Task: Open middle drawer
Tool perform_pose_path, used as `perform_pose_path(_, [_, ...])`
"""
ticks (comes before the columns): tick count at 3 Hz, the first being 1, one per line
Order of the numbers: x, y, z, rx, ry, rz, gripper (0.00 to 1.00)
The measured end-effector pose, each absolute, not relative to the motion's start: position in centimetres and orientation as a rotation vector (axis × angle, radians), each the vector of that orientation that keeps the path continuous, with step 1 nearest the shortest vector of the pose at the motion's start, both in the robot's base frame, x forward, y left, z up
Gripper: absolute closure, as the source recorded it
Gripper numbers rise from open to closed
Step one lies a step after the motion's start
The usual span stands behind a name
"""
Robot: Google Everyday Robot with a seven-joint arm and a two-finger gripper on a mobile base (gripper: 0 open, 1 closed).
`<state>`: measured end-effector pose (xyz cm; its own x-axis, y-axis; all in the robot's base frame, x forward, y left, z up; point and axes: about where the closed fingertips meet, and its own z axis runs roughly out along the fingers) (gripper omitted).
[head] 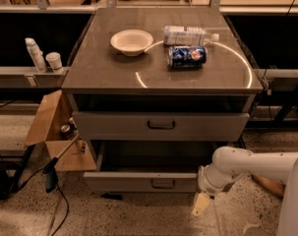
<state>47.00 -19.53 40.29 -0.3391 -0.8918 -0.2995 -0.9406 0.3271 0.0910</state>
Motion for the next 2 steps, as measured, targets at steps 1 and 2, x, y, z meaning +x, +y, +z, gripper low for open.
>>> perform_pose_path(1, [47.0,-19.53,40.58,-1.677,2.394,0.369,0.0])
perform_pose_path(2, [46.27,-19.53,40.51,-1.678,2.401,0.392,0.0])
